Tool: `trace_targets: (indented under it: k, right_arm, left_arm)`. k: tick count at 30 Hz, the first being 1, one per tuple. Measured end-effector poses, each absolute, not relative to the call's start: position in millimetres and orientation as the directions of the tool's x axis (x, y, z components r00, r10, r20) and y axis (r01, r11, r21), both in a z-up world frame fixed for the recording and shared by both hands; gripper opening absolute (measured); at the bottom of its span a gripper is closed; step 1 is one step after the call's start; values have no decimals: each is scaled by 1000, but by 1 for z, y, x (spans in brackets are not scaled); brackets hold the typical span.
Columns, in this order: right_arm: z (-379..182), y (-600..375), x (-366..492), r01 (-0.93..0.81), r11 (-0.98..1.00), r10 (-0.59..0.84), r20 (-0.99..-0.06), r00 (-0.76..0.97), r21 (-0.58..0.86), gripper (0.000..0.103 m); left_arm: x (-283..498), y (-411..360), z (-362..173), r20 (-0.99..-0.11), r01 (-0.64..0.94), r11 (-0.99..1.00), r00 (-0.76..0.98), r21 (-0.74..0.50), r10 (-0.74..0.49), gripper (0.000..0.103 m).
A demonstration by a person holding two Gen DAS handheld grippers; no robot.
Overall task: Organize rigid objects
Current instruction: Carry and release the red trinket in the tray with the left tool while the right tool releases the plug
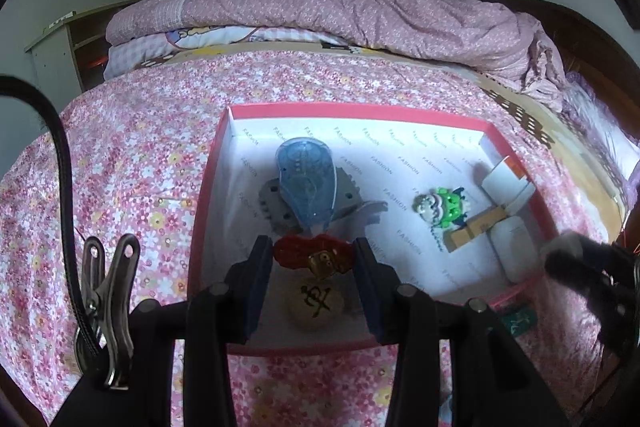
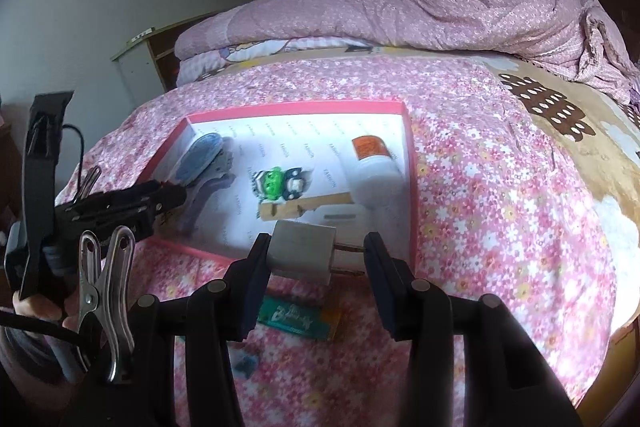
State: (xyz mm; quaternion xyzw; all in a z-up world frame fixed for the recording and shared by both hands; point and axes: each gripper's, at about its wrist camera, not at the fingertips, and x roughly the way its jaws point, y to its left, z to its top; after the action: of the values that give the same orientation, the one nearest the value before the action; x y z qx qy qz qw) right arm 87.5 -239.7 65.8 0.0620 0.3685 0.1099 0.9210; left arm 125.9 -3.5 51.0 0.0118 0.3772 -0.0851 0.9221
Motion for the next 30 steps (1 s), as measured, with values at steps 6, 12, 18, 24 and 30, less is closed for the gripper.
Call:
trace_targets:
  k: [6, 12, 18, 24, 30]
  right_arm:
    - [81, -234, 122, -171, 972, 235, -654, 719, 161, 48]
    - [88, -224, 155, -182, 976, 216, -642, 736, 120, 48]
    - [78, -222, 182, -180, 978, 206, -663, 720, 107, 48]
    - [75, -223, 185, -185, 974, 224, -649, 727, 129, 48]
    - [83, -224, 178, -184, 974, 226, -636, 738, 133, 53]
  left_arm:
    - [131, -1, 48, -699, 152, 987, 701, -45, -140, 43]
    - [134, -2, 41, -711, 152, 988, 690, -37, -132, 43]
    - [134, -4, 41, -712, 163, 986, 688, -34, -138, 43]
    - [133, -3, 44, -715, 165, 985, 682, -53, -153, 54]
    - [125, -5, 55, -700, 168, 985, 697, -51, -155, 56]
